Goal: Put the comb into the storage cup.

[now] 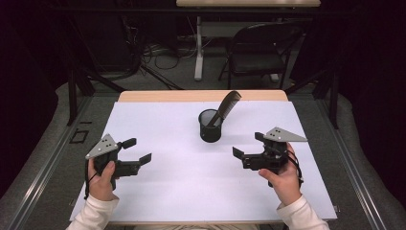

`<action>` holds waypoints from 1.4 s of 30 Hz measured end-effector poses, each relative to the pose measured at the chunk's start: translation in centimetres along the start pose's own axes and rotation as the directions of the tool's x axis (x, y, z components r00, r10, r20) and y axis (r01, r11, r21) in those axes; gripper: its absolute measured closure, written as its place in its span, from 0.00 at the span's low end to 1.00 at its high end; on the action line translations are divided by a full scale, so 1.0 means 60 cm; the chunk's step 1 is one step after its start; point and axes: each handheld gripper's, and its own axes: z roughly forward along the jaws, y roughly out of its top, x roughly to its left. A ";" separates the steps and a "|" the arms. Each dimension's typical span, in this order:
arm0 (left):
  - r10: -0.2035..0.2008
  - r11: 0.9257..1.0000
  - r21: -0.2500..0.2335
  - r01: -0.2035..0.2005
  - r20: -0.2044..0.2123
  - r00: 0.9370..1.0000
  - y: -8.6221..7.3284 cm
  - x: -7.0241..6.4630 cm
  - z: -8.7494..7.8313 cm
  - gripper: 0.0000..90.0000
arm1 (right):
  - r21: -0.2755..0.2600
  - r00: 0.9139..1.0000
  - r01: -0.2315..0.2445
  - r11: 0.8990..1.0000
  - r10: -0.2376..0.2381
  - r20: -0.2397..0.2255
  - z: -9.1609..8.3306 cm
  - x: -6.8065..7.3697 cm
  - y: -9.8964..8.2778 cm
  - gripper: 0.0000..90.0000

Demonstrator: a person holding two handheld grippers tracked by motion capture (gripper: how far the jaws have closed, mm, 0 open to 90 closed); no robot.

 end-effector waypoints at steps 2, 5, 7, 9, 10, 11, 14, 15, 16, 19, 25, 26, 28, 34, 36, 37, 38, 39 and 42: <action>-0.001 1.000 0.001 0.001 -0.001 1.000 -0.005 -0.001 -0.004 0.18 | 0.002 1.000 0.017 1.000 -0.017 -0.014 -0.005 0.003 -0.011 0.00; 0.000 1.000 -0.004 0.000 0.003 1.000 -0.013 -0.002 -0.009 0.18 | 0.005 0.997 0.067 0.998 -0.067 -0.042 -0.012 0.007 -0.031 0.00; 0.003 1.000 -0.005 -0.003 0.006 1.000 -0.018 -0.002 -0.012 0.18 | 0.011 0.997 0.073 0.997 -0.072 -0.038 -0.014 0.009 -0.043 0.00; -0.001 1.000 -0.013 0.001 0.005 1.000 -0.024 -0.001 -0.015 0.18 | 0.016 0.996 0.084 0.996 -0.084 -0.021 -0.016 0.009 -0.054 0.00; -0.005 1.000 -0.017 0.005 0.009 1.000 -0.028 0.000 -0.016 0.18 | 0.015 0.997 0.078 0.997 -0.078 -0.014 -0.017 0.008 -0.059 0.00; -0.008 1.000 -0.016 0.009 0.010 1.000 -0.031 0.001 -0.018 0.18 | 0.017 0.997 0.075 0.997 -0.074 -0.009 -0.019 0.007 -0.063 0.00; -0.015 1.000 -0.022 0.015 0.008 1.000 -0.041 0.004 -0.021 0.18 | 0.009 0.998 0.067 0.998 -0.067 0.007 -0.023 0.005 -0.075 0.00; -0.014 1.000 -0.022 0.015 0.010 1.000 -0.044 0.005 -0.022 0.18 | 0.008 0.997 0.071 0.997 -0.072 0.016 -0.024 0.005 -0.079 0.00; -0.016 1.000 -0.026 0.016 0.004 1.000 -0.047 0.006 -0.023 0.18 | 0.002 0.996 0.082 0.997 -0.082 0.027 -0.025 0.004 -0.083 0.00; -0.017 0.999 -0.032 0.017 0.001 1.000 -0.057 0.009 -0.024 0.18 | 0.001 0.996 0.076 0.997 -0.076 0.039 -0.026 -0.001 -0.095 0.00; -0.009 0.999 -0.034 0.009 -0.020 1.000 -0.073 0.016 -0.027 0.18 | 0.002 0.995 0.058 0.998 -0.058 0.084 -0.025 -0.015 -0.118 0.00; -0.009 0.999 -0.032 0.008 -0.024 1.000 -0.075 0.018 -0.027 0.18 | 0.002 0.995 0.047 0.999 -0.047 0.084 -0.024 -0.017 -0.121 0.00; -0.008 0.999 -0.033 0.007 -0.034 0.999 -0.079 0.020 -0.026 0.18 | -0.004 0.995 0.040 0.999 -0.039 0.091 -0.023 -0.022 -0.128 0.00; -0.008 1.000 -0.020 0.007 -0.036 0.999 -0.089 0.027 -0.023 0.18 | 0.014 0.994 0.027 1.000 -0.028 0.104 -0.017 -0.034 -0.148 0.00; -0.013 1.000 -0.017 0.012 -0.038 0.999 -0.092 0.028 -0.020 0.18 | 0.012 0.993 0.024 1.000 -0.026 0.112 -0.015 -0.039 -0.153 0.00; -0.010 1.000 -0.013 0.010 -0.037 0.999 -0.093 0.029 -0.019 0.18 | 0.014 0.993 0.021 1.000 -0.022 0.113 -0.015 -0.041 -0.155 0.00; -0.010 1.000 -0.010 0.010 -0.035 0.999 -0.095 0.029 -0.018 0.18 | 0.013 0.993 0.013 1.000 -0.015 0.113 -0.013 -0.043 -0.157 0.00; -0.013 1.000 -0.007 0.013 -0.035 0.999 -0.096 0.030 -0.017 0.18 | 0.018 0.993 0.005 1.000 -0.007 0.115 -0.013 -0.045 -0.159 0.00; -0.010 1.000 -0.001 0.010 -0.035 0.999 -0.100 0.030 -0.013 0.18 | 0.025 0.993 -0.001 1.000 -0.002 0.119 -0.013 -0.050 -0.164 0.00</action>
